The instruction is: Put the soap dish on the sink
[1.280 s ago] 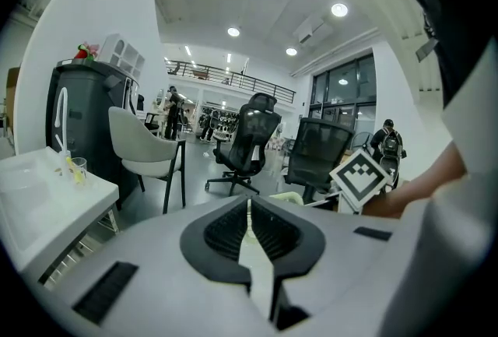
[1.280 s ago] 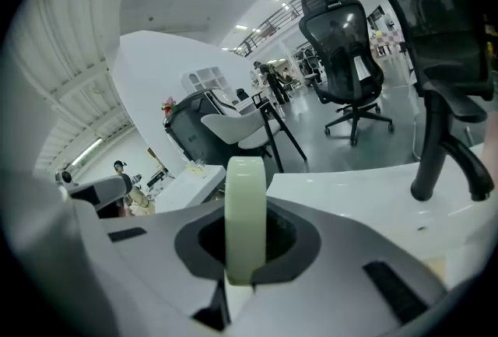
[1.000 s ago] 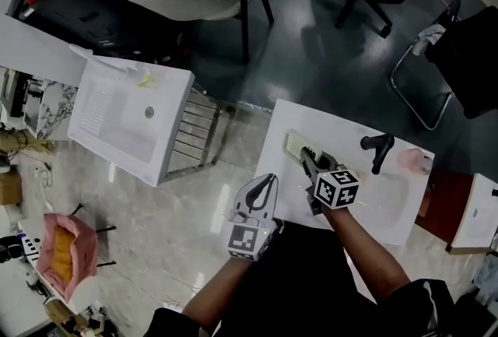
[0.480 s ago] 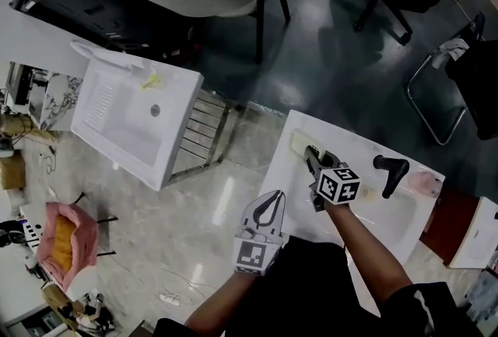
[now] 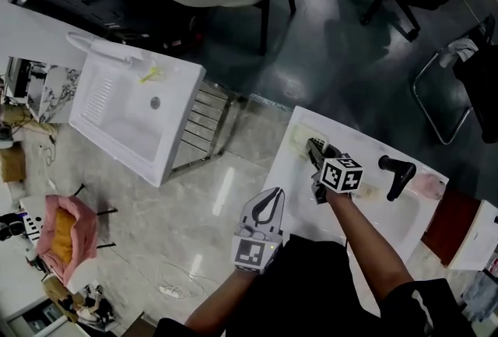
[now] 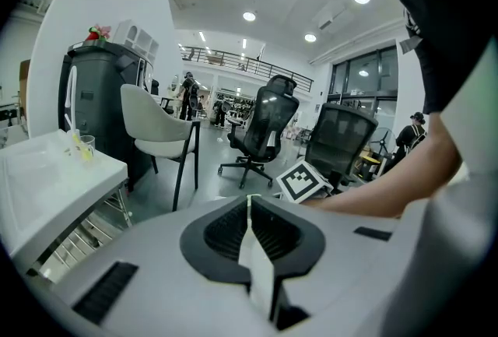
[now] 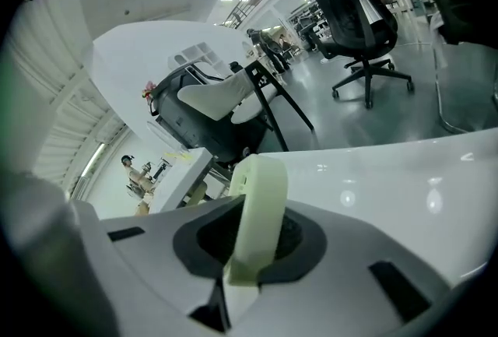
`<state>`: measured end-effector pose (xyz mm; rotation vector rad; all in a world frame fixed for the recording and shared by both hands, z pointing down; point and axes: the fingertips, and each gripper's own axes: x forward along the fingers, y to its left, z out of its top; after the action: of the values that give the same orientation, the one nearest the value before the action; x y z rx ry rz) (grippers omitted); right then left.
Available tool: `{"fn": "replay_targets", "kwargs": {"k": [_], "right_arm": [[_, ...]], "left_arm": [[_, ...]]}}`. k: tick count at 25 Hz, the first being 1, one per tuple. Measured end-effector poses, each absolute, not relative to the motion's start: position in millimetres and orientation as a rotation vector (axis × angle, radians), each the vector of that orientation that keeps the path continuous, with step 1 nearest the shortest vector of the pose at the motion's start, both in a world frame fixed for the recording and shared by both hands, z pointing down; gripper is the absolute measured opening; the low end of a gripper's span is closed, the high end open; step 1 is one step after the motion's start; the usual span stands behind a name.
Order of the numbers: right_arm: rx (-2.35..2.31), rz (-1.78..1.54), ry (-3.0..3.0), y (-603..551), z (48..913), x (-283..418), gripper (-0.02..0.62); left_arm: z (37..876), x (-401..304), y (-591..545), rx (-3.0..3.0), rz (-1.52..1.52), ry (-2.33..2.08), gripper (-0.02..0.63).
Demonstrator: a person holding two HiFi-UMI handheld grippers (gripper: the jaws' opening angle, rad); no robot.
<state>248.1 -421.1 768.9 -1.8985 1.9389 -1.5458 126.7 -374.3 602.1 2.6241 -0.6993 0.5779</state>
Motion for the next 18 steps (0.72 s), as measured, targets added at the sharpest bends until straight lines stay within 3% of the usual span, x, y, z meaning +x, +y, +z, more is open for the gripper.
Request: {"fn": "replay_targets", "kwargs": {"k": [10,18], "right_arm": [[-2.04,-1.577,1.962,-423.4,786.8,266.4,0.128],[-2.246,-1.571,1.938,-421.1,795.2,293.2,0.248]], "left_arm": [[607.2,112.7,-376.6,2.604,0.585,-0.709,0.018],[604.3,100.4,-374.8,2.603,0.574,-0.72,0.018]]}}
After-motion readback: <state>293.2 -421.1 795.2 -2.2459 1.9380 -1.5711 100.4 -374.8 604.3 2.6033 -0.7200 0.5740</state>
